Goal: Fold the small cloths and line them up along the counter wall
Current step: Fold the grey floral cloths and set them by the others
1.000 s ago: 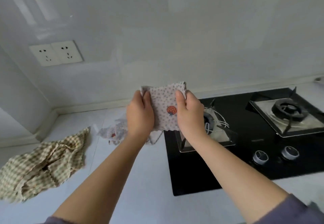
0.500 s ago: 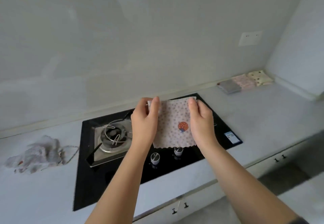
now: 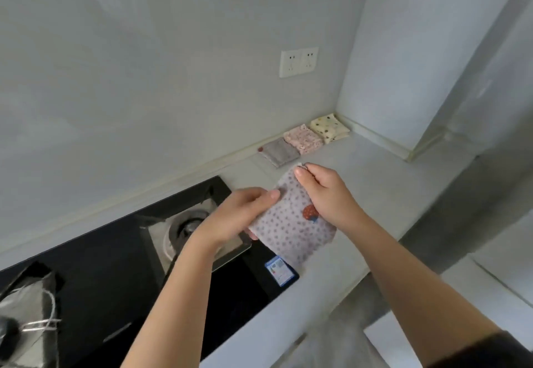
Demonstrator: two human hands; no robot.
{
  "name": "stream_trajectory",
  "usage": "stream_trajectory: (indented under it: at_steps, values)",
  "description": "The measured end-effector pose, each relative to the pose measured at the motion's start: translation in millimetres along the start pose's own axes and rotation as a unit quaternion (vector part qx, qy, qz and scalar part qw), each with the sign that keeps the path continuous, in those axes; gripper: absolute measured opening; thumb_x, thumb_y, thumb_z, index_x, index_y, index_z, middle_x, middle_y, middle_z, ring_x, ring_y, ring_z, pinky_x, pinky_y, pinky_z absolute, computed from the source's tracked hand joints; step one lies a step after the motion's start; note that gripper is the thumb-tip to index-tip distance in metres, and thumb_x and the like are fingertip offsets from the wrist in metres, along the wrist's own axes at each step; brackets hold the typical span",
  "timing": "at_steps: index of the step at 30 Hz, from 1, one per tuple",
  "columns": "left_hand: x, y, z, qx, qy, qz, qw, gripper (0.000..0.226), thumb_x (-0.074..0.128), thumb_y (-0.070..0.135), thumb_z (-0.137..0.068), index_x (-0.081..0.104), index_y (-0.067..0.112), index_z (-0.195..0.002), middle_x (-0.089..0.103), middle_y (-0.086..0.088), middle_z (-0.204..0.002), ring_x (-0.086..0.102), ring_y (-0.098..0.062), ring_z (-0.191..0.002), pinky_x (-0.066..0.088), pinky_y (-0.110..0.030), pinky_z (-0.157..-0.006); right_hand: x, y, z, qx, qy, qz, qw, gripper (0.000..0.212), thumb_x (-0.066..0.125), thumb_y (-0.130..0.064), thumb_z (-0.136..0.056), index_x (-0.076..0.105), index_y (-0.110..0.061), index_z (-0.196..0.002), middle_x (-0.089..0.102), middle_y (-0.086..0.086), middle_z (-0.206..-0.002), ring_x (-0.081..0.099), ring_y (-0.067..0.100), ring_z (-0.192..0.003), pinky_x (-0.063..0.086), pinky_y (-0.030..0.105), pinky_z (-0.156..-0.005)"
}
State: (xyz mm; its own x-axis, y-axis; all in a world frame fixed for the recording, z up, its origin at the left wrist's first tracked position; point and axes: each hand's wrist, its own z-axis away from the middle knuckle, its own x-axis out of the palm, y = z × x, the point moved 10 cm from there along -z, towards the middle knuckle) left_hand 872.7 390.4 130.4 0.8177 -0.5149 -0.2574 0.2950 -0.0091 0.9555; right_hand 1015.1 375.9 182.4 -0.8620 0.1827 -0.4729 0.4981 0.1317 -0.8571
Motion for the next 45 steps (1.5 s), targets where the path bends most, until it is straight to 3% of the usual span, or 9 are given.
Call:
stream_trajectory:
  at_steps: [3,6,12,20,27,32,34,39,45]
  values:
    - [22.5,23.5,-69.5,0.041,0.037,-0.025,0.998,0.045,0.055,0.042,-0.093,0.063,-0.002,-0.087,0.067,-0.018,-0.073,0.066,-0.022,-0.062,0.052,-0.038,-0.057,-32.5,56.8,-36.5,0.155,-0.047,-0.082,0.983,0.031,0.053,-0.046,-0.093,0.065,-0.022,-0.078,0.066,-0.012,-0.069,0.064,0.006,-0.066,0.050,0.021,-0.062]
    - [22.1,22.5,-112.4,0.024,0.121,0.015,0.992,0.046,0.048,0.036,-0.097,0.060,-0.005,-0.083,0.055,-0.001,-0.049,0.054,-0.013,-0.039,0.043,-0.024,-0.037,-54.9,122.2,-43.2,0.291,-0.073,-0.225,0.927,0.040,0.067,-0.045,-0.080,0.065,-0.009,-0.097,0.056,-0.002,-0.067,0.049,0.010,-0.055,0.038,0.020,-0.051]
    - [39.9,-13.4,-181.9,-0.014,0.126,0.024,0.992,0.050,0.048,0.034,-0.098,0.053,-0.013,-0.083,0.052,-0.014,-0.056,0.054,-0.017,-0.039,0.044,-0.026,-0.037,-38.3,191.0,-82.8,0.325,-0.059,-0.419,0.846,0.031,0.057,-0.010,-0.090,0.057,-0.002,-0.120,0.072,0.008,-0.105,0.070,0.020,-0.090,0.058,0.028,-0.072]
    - [38.4,-77.7,-275.8,-0.152,-0.092,0.002,0.984,0.059,0.066,0.056,-0.075,0.069,0.005,-0.105,0.070,-0.009,-0.095,0.067,-0.017,-0.089,0.050,-0.024,-0.084,5.6,258.7,-167.2,0.385,-0.353,-0.269,0.809,0.037,0.061,-0.022,-0.088,0.057,0.000,-0.118,0.065,0.017,-0.118,0.063,0.029,-0.108,0.054,0.034,-0.088]
    - [16.9,-149.5,-332.6,-0.210,0.195,0.392,0.874,0.036,0.057,0.035,-0.090,0.063,0.009,-0.115,0.068,-0.006,-0.106,0.066,-0.021,-0.094,0.054,-0.033,-0.077,42.9,329.0,-282.2,0.374,-0.281,-0.220,0.856,0.010,0.060,-0.013,-0.092,0.065,-0.010,-0.101,0.071,0.009,-0.102,0.068,0.023,-0.093,0.054,0.039,-0.087]
    - [-17.9,-162.0,-359.1,-0.288,0.414,0.086,0.859,0.028,0.043,0.031,-0.100,0.055,0.007,-0.091,0.062,-0.010,-0.095,0.060,-0.028,-0.090,0.046,-0.034,-0.071,61.5,333.4,-354.4,0.231,-0.231,0.007,0.945,0.023,0.047,-0.028,-0.099,0.055,-0.013,-0.084,0.053,-0.001,-0.072,0.055,0.019,-0.071,0.037,0.022,-0.054]
    - [-33.2,-151.5,-371.3,-0.293,0.453,-0.005,0.842,0.031,0.038,0.031,-0.102,0.051,0.006,-0.091,0.059,-0.013,-0.094,0.057,-0.033,-0.096,0.036,-0.031,-0.069,69.7,328.4,-375.2,0.169,-0.199,0.069,0.963,0.027,0.040,-0.027,-0.102,0.057,-0.006,-0.096,0.054,0.003,-0.082,0.058,0.027,-0.084,0.034,0.029,-0.059]
    - [-52.1,-161.5,-407.0,-0.347,0.434,-0.112,0.824,0.038,0.029,0.033,-0.103,0.051,0.003,-0.112,0.060,-0.020,-0.113,0.055,-0.035,-0.105,0.033,-0.032,-0.071,85.8,333.5,-405.4,0.118,-0.165,0.194,0.960,0.034,0.033,-0.025,-0.103,0.053,-0.004,-0.121,0.065,0.013,-0.105,0.062,0.028,-0.084,0.035,0.029,-0.058]
    - [-58.7,-179.1,-418.3,-0.388,0.402,-0.199,0.805,0.036,0.028,0.036,-0.103,0.049,0.007,-0.111,0.062,-0.017,-0.109,0.058,-0.033,-0.096,0.035,-0.033,-0.068,99.1,346.8,-415.0,0.120,-0.186,0.277,0.935,0.025,0.037,-0.019,-0.103,0.056,-0.004,-0.109,0.042,-0.003,-0.065,0.043,0.015,-0.056,0.025,0.026,-0.042]
